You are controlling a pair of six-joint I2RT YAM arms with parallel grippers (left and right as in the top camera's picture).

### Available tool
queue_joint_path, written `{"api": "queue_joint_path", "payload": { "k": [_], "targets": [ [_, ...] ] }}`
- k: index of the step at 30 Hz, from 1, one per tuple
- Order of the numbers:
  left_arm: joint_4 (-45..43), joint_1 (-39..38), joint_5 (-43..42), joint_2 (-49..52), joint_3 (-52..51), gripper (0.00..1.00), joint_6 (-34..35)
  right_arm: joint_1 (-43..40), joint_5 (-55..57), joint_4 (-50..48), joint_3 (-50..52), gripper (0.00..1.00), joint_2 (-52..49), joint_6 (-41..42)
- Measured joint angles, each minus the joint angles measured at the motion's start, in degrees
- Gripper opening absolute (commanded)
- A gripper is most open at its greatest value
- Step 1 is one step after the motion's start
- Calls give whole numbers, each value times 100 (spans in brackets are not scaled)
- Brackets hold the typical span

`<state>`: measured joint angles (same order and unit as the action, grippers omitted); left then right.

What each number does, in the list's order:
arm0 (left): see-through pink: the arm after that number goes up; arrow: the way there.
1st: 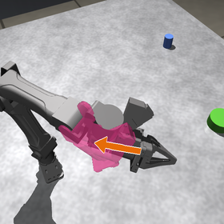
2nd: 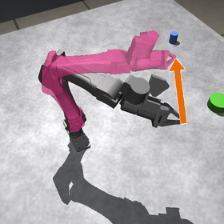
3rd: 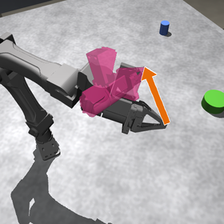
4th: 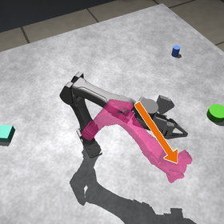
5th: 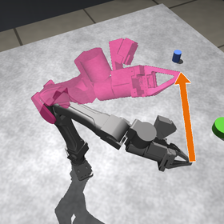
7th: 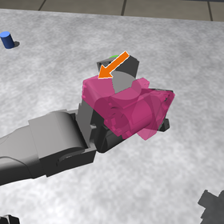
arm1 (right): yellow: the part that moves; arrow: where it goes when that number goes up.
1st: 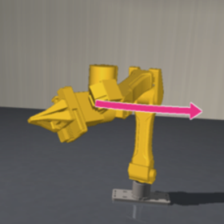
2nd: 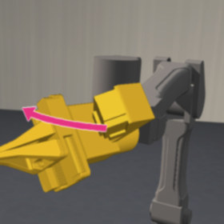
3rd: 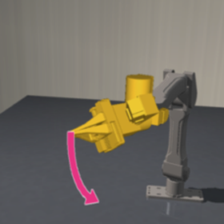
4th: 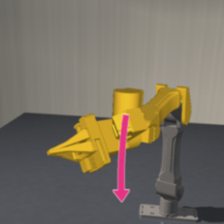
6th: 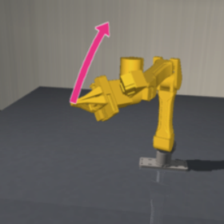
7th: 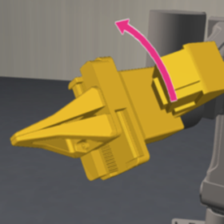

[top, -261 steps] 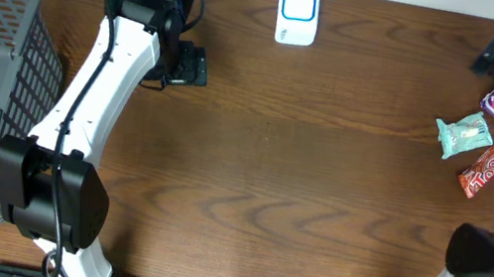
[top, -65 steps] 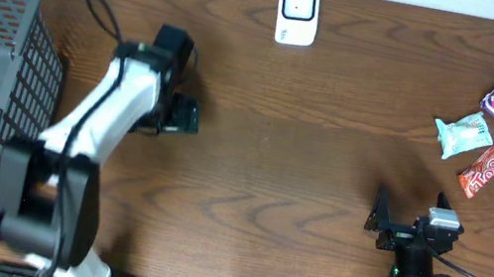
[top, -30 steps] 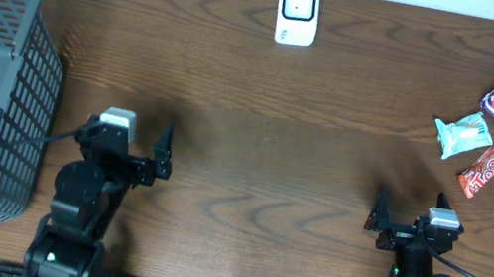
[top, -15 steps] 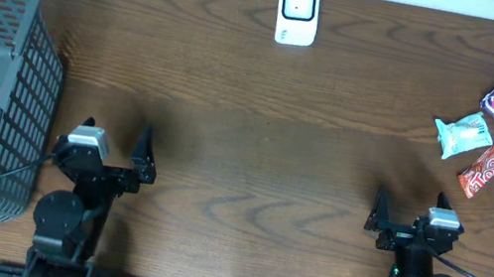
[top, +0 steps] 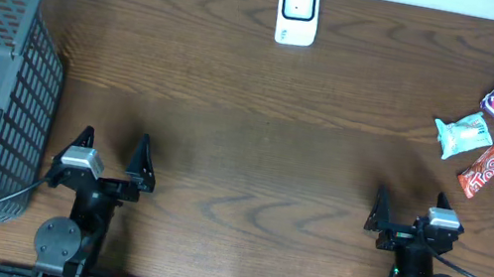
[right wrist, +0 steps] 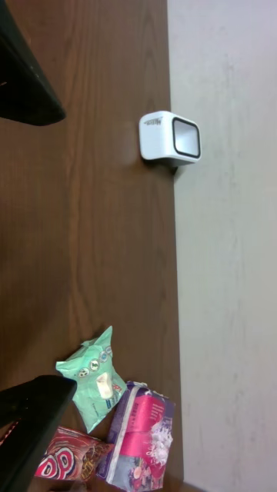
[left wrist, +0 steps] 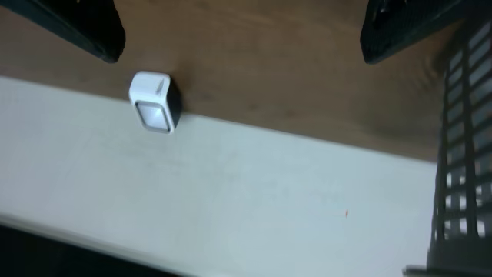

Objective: Scan the item barcode

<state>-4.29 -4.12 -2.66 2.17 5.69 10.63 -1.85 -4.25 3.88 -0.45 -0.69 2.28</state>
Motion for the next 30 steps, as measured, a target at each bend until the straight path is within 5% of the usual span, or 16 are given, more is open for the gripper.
{"api": "queue_joint_path", "payload": {
  "k": [21, 30],
  "targets": [
    [-916, 28, -4, -157, -527, 98, 4, 0, 0, 0, 0, 99, 0, 0],
    [214, 28, -24, -160, -531, 98, -212, 0, 0, -2, 0, 99, 0, 0]
  ]
}}
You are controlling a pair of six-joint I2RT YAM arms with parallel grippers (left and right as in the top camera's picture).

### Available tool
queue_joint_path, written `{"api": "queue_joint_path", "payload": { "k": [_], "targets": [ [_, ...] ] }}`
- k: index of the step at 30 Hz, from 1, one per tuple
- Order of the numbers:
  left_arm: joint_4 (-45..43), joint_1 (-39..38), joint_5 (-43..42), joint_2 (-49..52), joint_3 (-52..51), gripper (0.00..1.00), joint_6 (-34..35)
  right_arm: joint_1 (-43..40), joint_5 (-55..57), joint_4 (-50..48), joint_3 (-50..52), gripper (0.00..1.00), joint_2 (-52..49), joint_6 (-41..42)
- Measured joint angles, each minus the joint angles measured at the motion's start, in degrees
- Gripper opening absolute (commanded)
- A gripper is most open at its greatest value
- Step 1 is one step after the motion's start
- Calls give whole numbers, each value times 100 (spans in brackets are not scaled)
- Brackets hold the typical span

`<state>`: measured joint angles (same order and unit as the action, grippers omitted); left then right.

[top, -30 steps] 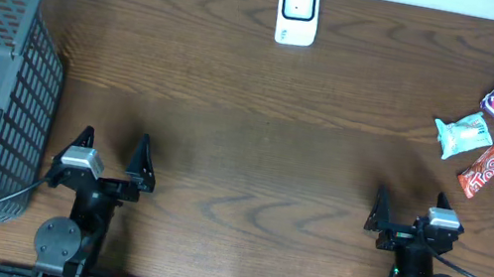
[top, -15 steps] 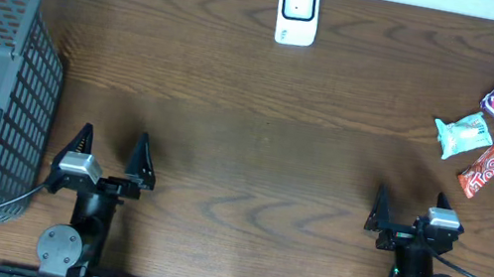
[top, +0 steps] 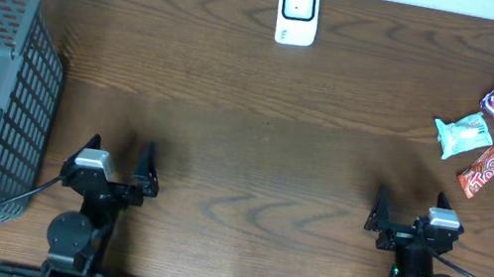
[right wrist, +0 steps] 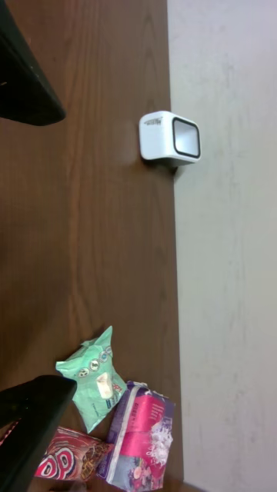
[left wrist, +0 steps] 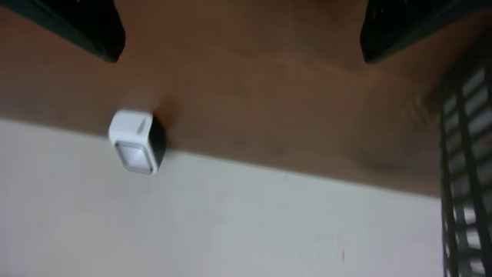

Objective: Scan the item barcode

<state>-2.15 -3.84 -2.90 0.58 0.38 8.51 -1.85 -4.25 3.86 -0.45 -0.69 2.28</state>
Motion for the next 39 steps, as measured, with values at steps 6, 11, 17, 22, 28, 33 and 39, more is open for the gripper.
{"api": "queue_joint_path", "payload": {
  "k": [6, 11, 17, 22, 28, 33, 39],
  "targets": [
    [328, 0, -22, 0, 28, 98, -262, 0, 0, 0, 2, 99, 2, 0],
    [334, 0, -22, 0, 28, 98, -564, 0, 0, 0, 2, 99, 2, 0],
    [341, 0, -17, 0, 31, 98, -883, 0, 0, 0, 2, 99, 0, 0],
    [343, 221, -11, 0, 31, 98, -1008, 0, 0, 0, 2, 99, 2, 0],
    [350, 365, 24, 0, 33, 98, -1029, 0, 0, 0, 2, 99, 0, 0],
    [352, 337, 26, 0, 35, 98, -1029, 0, 0, 0, 2, 99, 0, 0],
    [354, 225, 26, 0, 35, 98, -1032, 0, 0, 0, 2, 99, 0, 0]
  ]
}}
